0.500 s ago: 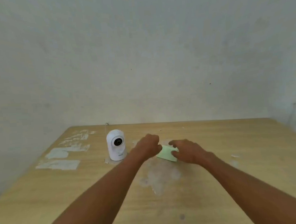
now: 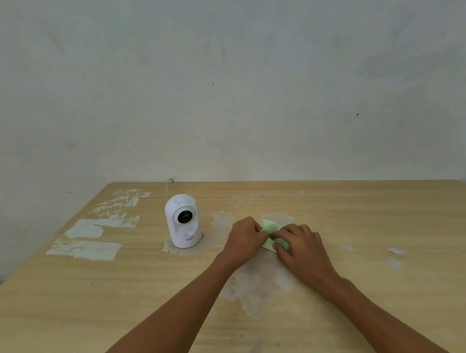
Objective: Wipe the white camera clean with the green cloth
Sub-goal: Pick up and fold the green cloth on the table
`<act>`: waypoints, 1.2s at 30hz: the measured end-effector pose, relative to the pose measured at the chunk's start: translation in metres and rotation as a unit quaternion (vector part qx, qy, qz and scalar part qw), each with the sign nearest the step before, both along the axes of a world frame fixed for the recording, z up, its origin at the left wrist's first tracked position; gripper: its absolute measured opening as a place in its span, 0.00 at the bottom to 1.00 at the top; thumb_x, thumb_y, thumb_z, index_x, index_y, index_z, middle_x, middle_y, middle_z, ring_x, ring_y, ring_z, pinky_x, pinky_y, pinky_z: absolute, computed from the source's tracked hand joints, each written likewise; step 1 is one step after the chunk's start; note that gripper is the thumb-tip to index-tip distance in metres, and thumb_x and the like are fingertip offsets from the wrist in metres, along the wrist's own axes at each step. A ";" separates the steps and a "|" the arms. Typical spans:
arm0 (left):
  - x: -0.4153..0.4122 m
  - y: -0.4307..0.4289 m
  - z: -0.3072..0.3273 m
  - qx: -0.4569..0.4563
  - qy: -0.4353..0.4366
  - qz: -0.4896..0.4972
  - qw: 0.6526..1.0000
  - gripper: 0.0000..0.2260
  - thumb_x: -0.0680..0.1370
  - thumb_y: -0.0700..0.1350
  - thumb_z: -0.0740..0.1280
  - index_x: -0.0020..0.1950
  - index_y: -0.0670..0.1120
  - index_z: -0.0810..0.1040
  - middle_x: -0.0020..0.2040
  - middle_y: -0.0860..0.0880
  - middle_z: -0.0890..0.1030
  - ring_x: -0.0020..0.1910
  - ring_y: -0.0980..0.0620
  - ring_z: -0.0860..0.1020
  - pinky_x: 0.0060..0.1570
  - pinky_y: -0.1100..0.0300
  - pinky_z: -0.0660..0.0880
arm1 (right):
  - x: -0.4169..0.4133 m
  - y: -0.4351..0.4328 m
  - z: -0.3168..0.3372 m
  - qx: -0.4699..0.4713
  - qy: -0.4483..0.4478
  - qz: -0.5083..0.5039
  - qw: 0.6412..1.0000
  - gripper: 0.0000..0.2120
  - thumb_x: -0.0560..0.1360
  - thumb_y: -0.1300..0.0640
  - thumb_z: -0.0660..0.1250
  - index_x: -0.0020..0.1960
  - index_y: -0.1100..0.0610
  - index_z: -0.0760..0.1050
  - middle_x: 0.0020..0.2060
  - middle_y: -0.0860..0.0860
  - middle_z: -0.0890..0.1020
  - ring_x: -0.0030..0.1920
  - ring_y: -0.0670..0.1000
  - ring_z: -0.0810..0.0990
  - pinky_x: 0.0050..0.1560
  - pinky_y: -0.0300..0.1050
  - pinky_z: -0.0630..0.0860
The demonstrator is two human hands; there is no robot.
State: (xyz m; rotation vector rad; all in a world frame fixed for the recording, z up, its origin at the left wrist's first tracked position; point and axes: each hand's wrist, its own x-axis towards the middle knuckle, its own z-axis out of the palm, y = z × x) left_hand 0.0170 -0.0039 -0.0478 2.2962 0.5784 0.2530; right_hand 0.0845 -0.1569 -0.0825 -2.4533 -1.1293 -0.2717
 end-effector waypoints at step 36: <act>-0.123 0.034 -0.008 -0.112 -0.236 0.108 0.959 0.03 0.82 0.46 0.69 0.55 0.52 0.80 0.44 0.56 0.84 0.42 0.65 0.81 0.37 0.71 0.76 | -0.083 0.062 0.026 0.233 0.168 0.110 0.952 0.05 0.80 0.55 0.67 0.51 0.46 0.73 0.42 0.43 0.80 0.39 0.46 0.79 0.36 0.45 0.77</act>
